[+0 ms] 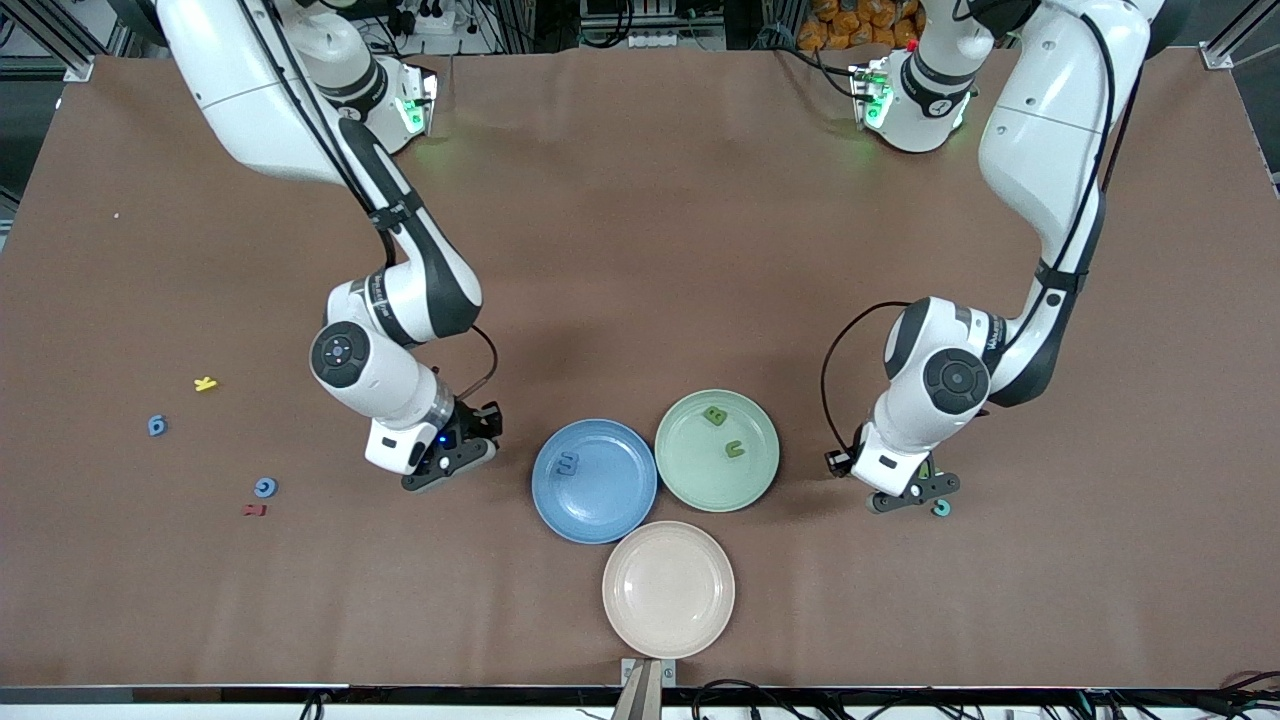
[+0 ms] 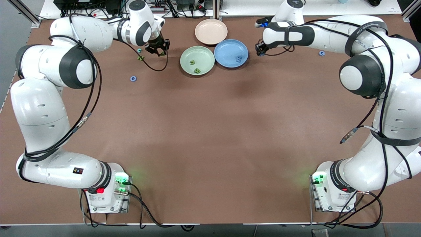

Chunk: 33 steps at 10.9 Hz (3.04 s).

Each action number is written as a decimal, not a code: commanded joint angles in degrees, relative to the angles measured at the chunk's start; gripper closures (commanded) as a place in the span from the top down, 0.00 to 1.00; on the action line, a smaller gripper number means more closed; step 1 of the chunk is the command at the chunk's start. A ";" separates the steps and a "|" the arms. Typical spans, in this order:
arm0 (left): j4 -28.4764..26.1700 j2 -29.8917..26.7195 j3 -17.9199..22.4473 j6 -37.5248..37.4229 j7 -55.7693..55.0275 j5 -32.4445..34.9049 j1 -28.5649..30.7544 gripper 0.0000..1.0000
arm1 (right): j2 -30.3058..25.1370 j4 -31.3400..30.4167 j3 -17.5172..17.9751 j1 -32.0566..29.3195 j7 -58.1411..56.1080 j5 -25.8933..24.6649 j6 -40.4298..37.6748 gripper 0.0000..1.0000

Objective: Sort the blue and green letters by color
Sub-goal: 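Place the blue x on the blue plate while the left gripper places b, then grasp the green N with the left gripper while the right gripper reaches G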

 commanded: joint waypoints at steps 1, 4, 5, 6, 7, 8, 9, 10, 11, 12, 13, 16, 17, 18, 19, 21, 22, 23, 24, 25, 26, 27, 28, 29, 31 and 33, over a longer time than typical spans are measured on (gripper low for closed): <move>-0.08 -3.91 0.77 -4.23 -4.90 -3.26 -4.92 0.18 | 4.68 7.74 -0.26 2.87 7.92 3.58 -1.35 0.00; 2.46 -2.69 0.86 -4.33 -13.69 -3.43 -10.46 0.18 | 9.17 14.77 -0.35 5.51 20.19 5.27 -1.00 0.00; 3.43 -1.81 0.86 -4.24 -16.85 -3.44 -12.13 0.18 | 9.79 15.49 -0.35 6.13 27.03 5.27 -0.91 0.00; 4.14 -1.37 0.86 -4.24 -19.32 -3.44 -13.36 0.18 | 9.80 15.58 -0.26 6.22 33.10 5.36 -0.73 0.00; 4.32 -1.10 0.86 -4.24 -20.82 -3.44 -14.16 0.19 | 9.80 15.58 -0.26 6.22 37.69 5.36 -0.73 0.18; 4.32 -1.10 0.86 -4.24 -20.84 -3.00 -14.26 0.64 | 9.80 15.58 -0.26 6.22 39.74 5.36 -0.56 0.69; 4.32 -1.10 0.86 -4.24 -19.97 -1.69 -14.26 1.00 | 9.80 15.49 -0.26 6.83 40.19 5.27 -0.56 1.00; 4.06 -1.36 0.86 -4.33 -19.87 -0.55 -14.17 1.00 | 9.80 15.49 -0.35 7.27 40.11 5.19 -0.56 1.00; 3.62 -1.88 0.86 -4.42 -19.69 -0.10 -13.73 1.00 | 9.80 15.49 -0.35 7.19 39.93 5.10 -0.56 1.00; 3.62 -2.33 0.86 -5.11 -18.65 0.08 -13.38 1.00 | 9.80 15.49 -0.35 7.10 39.32 4.75 -0.56 1.00; 3.45 -3.03 0.68 -6.51 -16.55 0.17 -11.81 1.00 | 9.71 15.41 -0.43 6.40 38.19 4.48 -0.82 1.00; 2.22 -4.61 -0.19 -10.57 -6.62 0.17 -6.02 1.00 | 9.18 12.70 -0.79 3.51 25.74 4.48 -1.87 1.00; 2.13 -4.44 -0.63 -10.66 -3.99 0.17 -3.73 1.00 | 8.05 10.24 -0.79 2.10 20.47 4.48 -1.96 1.00; 2.04 -4.27 -0.64 -10.66 -0.13 0.43 -2.06 1.00 | 7.00 8.04 -0.79 0.17 16.07 4.48 -2.40 1.00; 2.12 -4.09 -0.81 -10.66 4.87 1.82 0.31 1.00 | 6.55 7.33 -0.96 -1.24 12.20 4.48 -4.58 1.00; 2.13 -3.13 -3.96 -10.57 19.77 4.37 6.80 1.00 | 5.50 7.32 -3.59 -1.95 8.91 4.39 -8.80 1.00; 2.21 -2.51 -5.46 -10.40 26.73 4.65 9.97 1.00 | 4.97 7.41 -4.99 -1.95 8.73 3.96 -10.73 1.00; 2.39 -2.07 -5.99 -9.79 32.20 5.52 12.09 1.00 | 4.35 7.49 -6.31 -1.95 8.73 3.87 -12.06 1.00; 2.39 -1.11 -7.13 -8.30 37.30 7.01 14.55 1.00 | 4.00 7.58 -7.98 -2.04 8.73 3.87 -13.12 1.00; 2.21 -0.14 -8.53 -6.46 40.05 7.37 16.83 1.00 | 3.65 7.76 -9.65 -2.04 8.64 3.95 -14.26 1.00; 2.13 0.74 -8.55 -4.87 41.55 8.77 17.03 1.00 | 3.56 7.76 -11.14 -2.30 8.56 3.95 -14.62 1.00; 2.04 1.88 -8.55 -3.12 41.91 10.43 17.03 1.00 | 3.56 7.85 -11.59 -3.26 8.47 3.95 -14.62 1.00; 1.78 3.28 -8.55 -1.10 41.92 12.54 17.12 1.00 | 3.38 8.28 -11.68 -5.19 7.51 3.87 -14.53 1.00; 1.43 4.17 -8.55 0.49 41.92 13.00 17.29 1.00 | 3.55 8.90 -12.56 -7.64 4.45 3.95 -14.01 1.00; 1.34 5.31 -8.55 1.03 41.92 13.00 17.38 1.00 | 3.47 8.73 -12.56 -11.61 -3.55 4.57 -14.70 1.00; 0.37 5.32 -8.55 1.03 41.83 13.00 18.08 1.00 | 3.38 8.37 -12.56 -13.46 -3.14 4.57 -15.93 1.00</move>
